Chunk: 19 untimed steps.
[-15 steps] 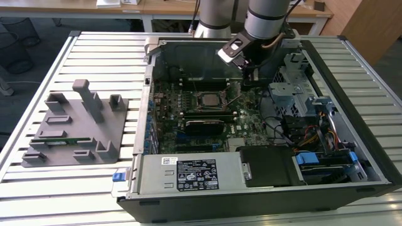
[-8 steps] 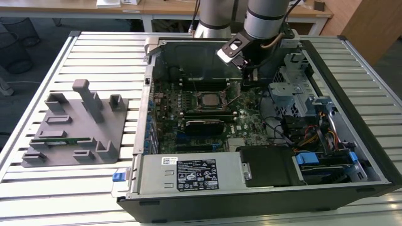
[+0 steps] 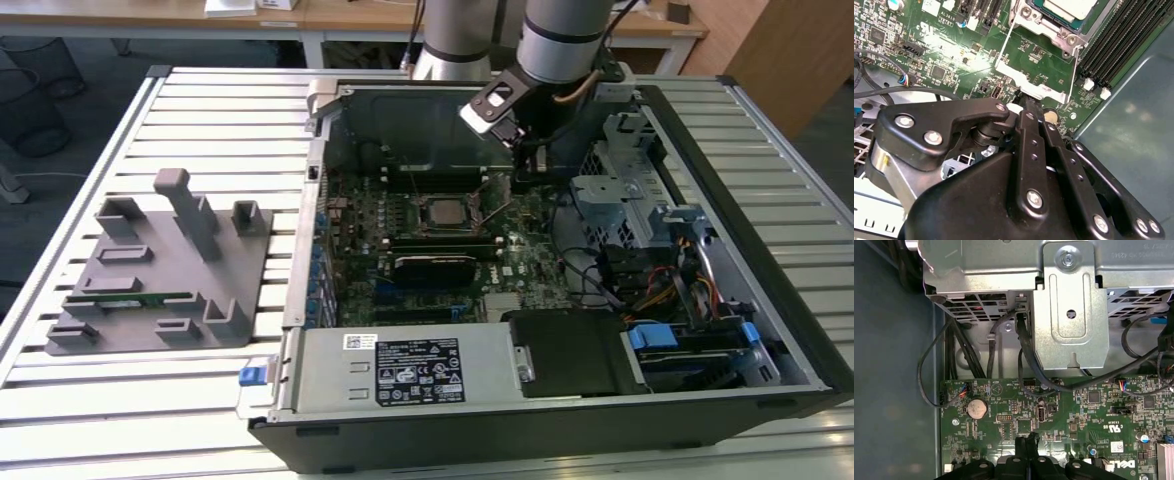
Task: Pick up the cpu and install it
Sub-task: 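Close the cpu cover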
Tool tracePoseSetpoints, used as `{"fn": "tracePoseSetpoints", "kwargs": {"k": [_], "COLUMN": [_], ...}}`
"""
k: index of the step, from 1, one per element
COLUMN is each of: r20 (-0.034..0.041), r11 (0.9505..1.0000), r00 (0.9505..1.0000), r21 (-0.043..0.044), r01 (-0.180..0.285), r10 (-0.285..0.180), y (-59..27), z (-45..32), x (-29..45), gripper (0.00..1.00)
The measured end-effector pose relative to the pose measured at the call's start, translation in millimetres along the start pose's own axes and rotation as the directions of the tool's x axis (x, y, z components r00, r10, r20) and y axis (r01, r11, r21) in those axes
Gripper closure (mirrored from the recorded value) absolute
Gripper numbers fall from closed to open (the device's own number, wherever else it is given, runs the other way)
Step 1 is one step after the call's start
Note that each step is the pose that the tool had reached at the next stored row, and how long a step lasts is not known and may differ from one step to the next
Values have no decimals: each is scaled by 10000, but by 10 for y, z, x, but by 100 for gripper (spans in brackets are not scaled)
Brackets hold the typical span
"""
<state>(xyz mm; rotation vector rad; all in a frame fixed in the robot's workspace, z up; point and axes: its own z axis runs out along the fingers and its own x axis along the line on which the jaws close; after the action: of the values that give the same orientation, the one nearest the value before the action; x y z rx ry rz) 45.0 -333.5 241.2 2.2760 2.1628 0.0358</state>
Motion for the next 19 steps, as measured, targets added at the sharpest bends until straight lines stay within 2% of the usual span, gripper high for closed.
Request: {"fn": "tracePoseSetpoints", "kwargs": {"k": [13,19], "r20": [0,0], "r11": [10000,10000], "r00": [10000,10000], "r21": [0,-1], "r01": [0,0], "r10": [0,0], "y": [-32,-75], "z": [0,0], "x": [-1,-4], "gripper": [89,89]}}
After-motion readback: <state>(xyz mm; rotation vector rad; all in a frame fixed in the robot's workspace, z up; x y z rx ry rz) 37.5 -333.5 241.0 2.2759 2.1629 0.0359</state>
